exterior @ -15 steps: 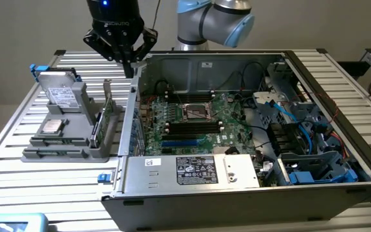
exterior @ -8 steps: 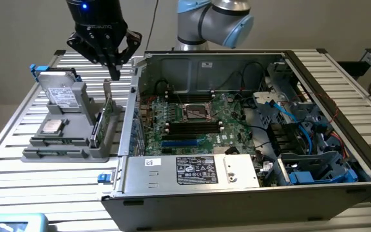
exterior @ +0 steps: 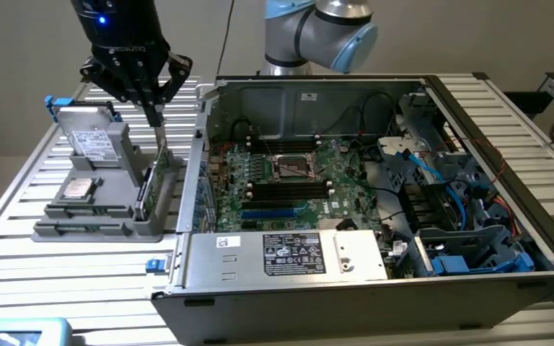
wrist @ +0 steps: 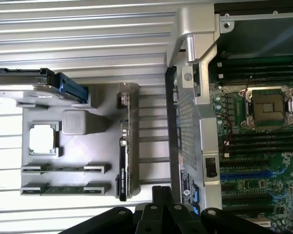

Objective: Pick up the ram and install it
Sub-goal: 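Reach for the ram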

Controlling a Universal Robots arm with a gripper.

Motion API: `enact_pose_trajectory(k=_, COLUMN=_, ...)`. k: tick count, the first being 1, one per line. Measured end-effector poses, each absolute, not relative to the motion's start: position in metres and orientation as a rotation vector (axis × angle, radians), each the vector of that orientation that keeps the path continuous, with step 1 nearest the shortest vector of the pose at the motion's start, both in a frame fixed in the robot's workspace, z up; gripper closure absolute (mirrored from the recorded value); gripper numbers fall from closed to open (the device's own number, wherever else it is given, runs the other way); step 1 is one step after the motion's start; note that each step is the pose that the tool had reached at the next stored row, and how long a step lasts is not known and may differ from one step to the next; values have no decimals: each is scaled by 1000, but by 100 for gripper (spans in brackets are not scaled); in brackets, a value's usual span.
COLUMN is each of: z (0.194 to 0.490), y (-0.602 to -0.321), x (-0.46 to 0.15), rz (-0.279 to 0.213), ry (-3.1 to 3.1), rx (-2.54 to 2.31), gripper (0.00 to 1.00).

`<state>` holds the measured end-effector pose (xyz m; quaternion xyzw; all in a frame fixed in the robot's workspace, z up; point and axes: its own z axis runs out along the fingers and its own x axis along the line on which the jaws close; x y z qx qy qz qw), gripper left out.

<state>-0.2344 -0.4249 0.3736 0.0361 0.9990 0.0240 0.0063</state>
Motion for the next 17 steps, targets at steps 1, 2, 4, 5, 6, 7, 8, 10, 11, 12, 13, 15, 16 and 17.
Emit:
enact_pose_trajectory(k=1, z=372, y=-426, x=-236, rz=75, ry=3127, rx=113, gripper=89)
enact_pose_trajectory(k=2, z=371, y=-426, x=-238, rz=74, ry=3127, rx=113, gripper=89)
enact_pose_trajectory(k=4, z=370, y=-428, x=-242, rz=72, ry=3128, rx=113, gripper=89)
enact_pose_trajectory(k=5, z=369, y=-429, x=-245, rz=72, ry=3128, rx=113, gripper=89)
enact_pose_trajectory(k=6, z=368, y=-429, x=-247, rz=71, ry=3128, rx=113, gripper=89)
enact_pose_trajectory(k=7, z=367, y=-430, x=-249, rz=70, ry=3128, rx=113, gripper=89)
enact_pose_trajectory(k=8, z=366, y=-431, x=-252, rz=69, ry=3128, rx=113, gripper=89)
enact_pose_trajectory(k=10, z=365, y=-432, x=-257, rz=68, ry=3128, rx=113, gripper=89)
enact_pose_trajectory(k=11, z=364, y=-433, x=-260, rz=67, ry=3129, rx=113, gripper=89)
enact_pose_trajectory(k=12, z=363, y=-433, x=-263, rz=67, ry=3129, rx=113, gripper=89)
enact_pose_trajectory(k=13, z=362, y=-434, x=-266, rz=66, ry=3129, rx=113, gripper=89)
enact_pose_trajectory(k=15, z=361, y=-435, x=-272, rz=65, ry=3129, rx=113, gripper=89)
enact_pose_trajectory(k=16, z=360, y=-436, x=-275, rz=64, ry=3129, rx=113, gripper=89)
enact_pose_trajectory(k=17, z=359, y=-436, x=-279, rz=64, ry=3129, rx=113, gripper=89)
